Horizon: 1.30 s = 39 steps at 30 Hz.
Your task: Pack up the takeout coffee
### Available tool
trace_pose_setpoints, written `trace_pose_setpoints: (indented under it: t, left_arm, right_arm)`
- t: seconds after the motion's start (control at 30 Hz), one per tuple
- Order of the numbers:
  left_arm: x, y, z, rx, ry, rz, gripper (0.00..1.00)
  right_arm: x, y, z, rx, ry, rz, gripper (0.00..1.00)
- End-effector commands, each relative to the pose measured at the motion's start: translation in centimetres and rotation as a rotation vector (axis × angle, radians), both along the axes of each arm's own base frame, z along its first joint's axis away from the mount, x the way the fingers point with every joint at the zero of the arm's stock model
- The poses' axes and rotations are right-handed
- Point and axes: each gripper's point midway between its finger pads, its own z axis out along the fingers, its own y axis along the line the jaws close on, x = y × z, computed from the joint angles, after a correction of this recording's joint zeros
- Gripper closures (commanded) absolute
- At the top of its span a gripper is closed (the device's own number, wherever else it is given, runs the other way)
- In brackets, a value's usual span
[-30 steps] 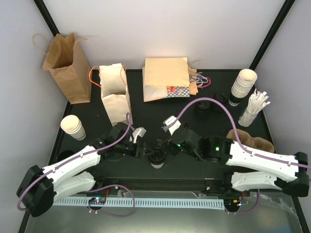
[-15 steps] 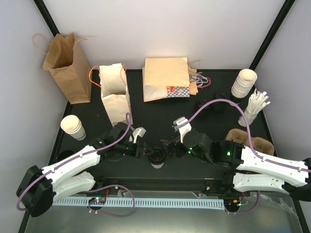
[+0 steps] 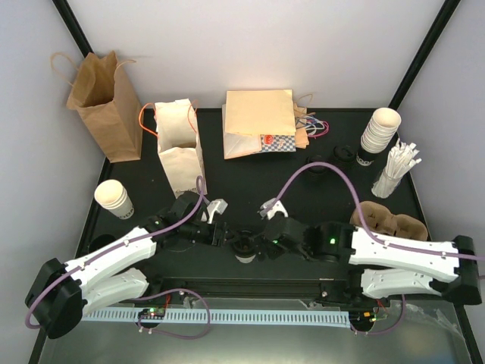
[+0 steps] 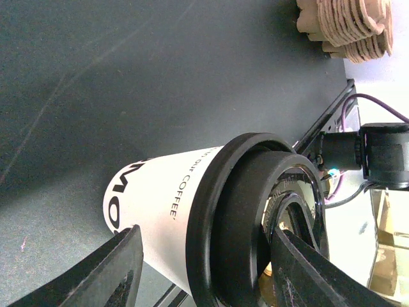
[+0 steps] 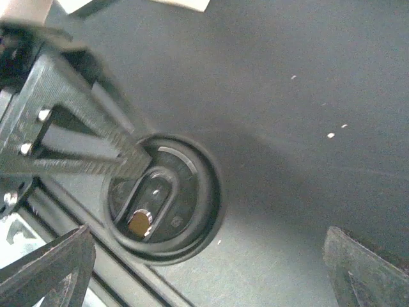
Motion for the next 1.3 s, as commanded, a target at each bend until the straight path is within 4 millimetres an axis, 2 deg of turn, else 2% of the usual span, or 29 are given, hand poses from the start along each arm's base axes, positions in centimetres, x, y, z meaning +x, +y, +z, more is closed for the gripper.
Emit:
trace_pose_setpoints:
  t: [0.0, 0.17, 0.33, 0.73, 1.03, 1.27]
  left_arm:
    - [-0.1, 0.8, -0.6, 0.062, 0.024, 0.035, 0.44]
    - [0.0, 0.7, -0.2, 0.052, 0.017, 0.039, 0.43]
    - [0.0, 0.6, 0.0, 0.049, 0.016, 0.033, 0.43]
    - [0.2, 0.4, 1.3, 0.02, -0.003, 0.038, 0.42]
    - [0.0, -0.2, 2.4, -0.035, -0.001, 0.028, 0.41]
    - [0.0, -1.0, 5.2, -0.127, -0.027, 0.011, 0.32]
  right_arm:
    - [-1.8, 1.4, -0.4, -0.036, 0.046, 0.003, 0.0]
    - [-3.0, 3.3, -1.5, -0.081, 0.051, 0.02, 0.0]
    - [-3.5, 4.3, -2.1, -0.076, 0.063, 0.039, 0.0]
    - [-3.5, 5.1, -3.4, -0.153, 0.071, 0.05, 0.07]
    - [-2.7, 5.0, -3.1, -0.218, 0.039, -0.016, 0.07]
    - [-2.5, 4.8, -2.6, -0.185, 0.03, -0.038, 0.07]
